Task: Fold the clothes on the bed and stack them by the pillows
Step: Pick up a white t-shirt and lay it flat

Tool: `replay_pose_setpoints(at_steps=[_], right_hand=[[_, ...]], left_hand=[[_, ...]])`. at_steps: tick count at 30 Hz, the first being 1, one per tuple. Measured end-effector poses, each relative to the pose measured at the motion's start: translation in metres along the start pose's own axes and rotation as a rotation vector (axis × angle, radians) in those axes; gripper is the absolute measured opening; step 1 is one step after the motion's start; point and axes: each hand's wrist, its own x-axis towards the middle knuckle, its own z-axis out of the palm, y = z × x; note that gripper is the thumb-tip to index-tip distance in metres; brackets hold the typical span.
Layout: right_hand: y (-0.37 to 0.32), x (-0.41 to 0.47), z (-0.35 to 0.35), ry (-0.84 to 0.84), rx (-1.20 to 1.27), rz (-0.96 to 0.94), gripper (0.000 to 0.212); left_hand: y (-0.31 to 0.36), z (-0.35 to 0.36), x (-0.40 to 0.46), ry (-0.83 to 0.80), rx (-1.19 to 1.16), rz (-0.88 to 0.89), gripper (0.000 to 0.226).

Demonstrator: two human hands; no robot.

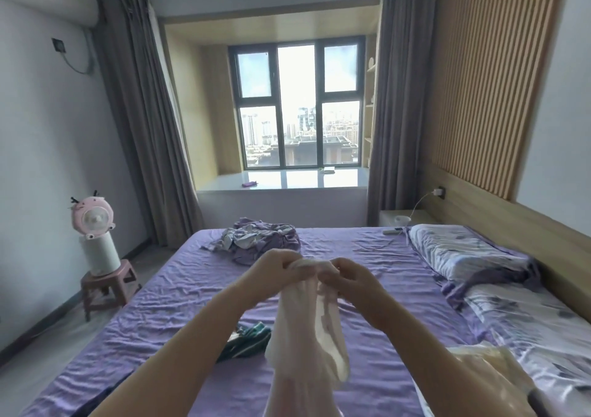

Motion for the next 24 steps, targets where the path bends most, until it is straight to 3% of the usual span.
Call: replay_pose_setpoints(at_steps=[2, 5, 9, 12, 16, 21, 24], right_hand=[[0.011, -0.002, 0.001, -0.067, -0.041, 0.025, 0.012], [0.033, -0.004, 0.004, -0.073, -0.335, 0.051, 0.022], [0.047, -0.004, -0.009, -0.015, -0.556, 0.008, 0.030], [0.050, -0.010, -0.022, 0.018, -0.568, 0.025, 0.031], [0.042, -0.011, -0.034, 0.043, -0.477, -0.002, 0.023], [0.020, -0.004, -0.031, 0.245, -0.480, -0.077, 0.034], [0.001, -0.004, -0.031, 0.274, -0.531, -0.152, 0.028]], left_hand=[[0.007, -0.014, -0.001, 0.085, -0.099, -0.010, 0.023], [0.012, -0.033, -0.001, 0.199, -0.242, -0.034, 0.011], [0.010, -0.062, -0.005, 0.355, -0.184, -0.036, 0.008], [-0.001, -0.086, -0.010, 0.465, -0.168, -0.036, 0.015], [-0.014, -0.104, -0.017, 0.553, -0.115, -0.033, 0.006], [-0.026, -0.099, -0.020, 0.640, -0.107, -0.046, 0.014], [-0.031, -0.093, -0.026, 0.695, -0.130, -0.063, 0.012]])
